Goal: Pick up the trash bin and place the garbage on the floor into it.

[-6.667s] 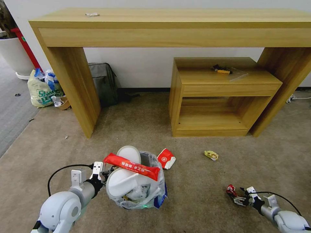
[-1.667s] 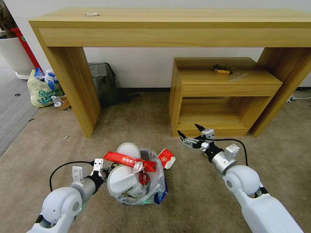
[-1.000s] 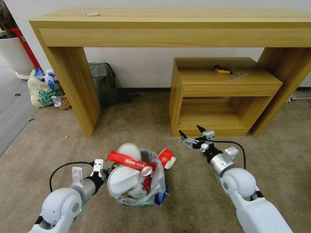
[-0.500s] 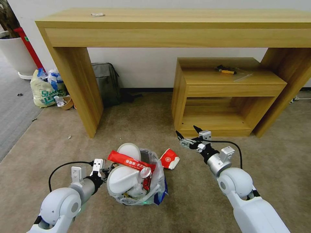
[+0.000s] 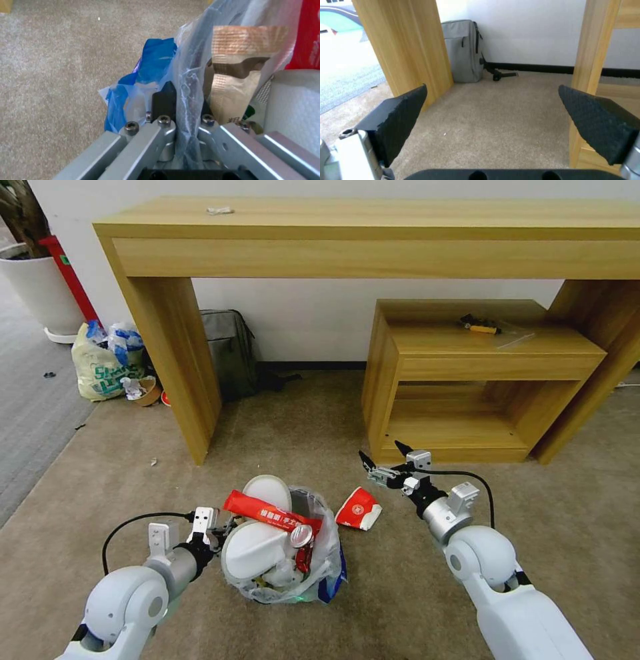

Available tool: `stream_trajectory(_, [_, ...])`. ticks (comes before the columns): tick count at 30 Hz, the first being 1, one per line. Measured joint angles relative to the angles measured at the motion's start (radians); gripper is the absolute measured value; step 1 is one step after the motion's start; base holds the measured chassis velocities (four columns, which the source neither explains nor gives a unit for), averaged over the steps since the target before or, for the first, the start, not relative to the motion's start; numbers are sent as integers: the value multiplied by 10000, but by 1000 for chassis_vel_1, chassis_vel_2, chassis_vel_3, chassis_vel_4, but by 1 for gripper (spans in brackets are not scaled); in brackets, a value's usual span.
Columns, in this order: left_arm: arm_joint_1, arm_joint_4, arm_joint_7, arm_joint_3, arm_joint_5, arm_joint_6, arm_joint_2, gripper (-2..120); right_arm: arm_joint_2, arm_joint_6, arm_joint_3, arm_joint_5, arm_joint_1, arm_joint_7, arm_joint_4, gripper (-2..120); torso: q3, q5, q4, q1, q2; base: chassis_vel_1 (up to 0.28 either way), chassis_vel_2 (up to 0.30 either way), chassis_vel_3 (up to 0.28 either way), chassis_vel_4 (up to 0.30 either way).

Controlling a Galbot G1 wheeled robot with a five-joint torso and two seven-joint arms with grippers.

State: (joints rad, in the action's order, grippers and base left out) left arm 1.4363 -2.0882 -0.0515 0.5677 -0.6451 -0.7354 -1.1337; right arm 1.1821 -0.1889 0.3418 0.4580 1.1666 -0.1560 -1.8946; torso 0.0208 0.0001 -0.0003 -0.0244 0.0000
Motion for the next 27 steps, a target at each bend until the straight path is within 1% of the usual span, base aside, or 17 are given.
stream_trajectory(18, [-34,25,-18,35,-12,0,-17,0,111,-3,-193,-43,-35,67,136,100,1,-1,-1,-1,-1,-78,88,78,-93])
stream_trajectory(22, [-33,45,-18,36,-12,0,-30,0,126,-2,-222,-45,-61,75,167,100,1,-2,1,0,0,-47,123,62,-110])
stream_trajectory(27, [-44,49,-18,41,-19,0,-29,0,142,-2,-228,-44,-71,116,183,100,1,-2,-1,-1,0,-57,117,60,-127])
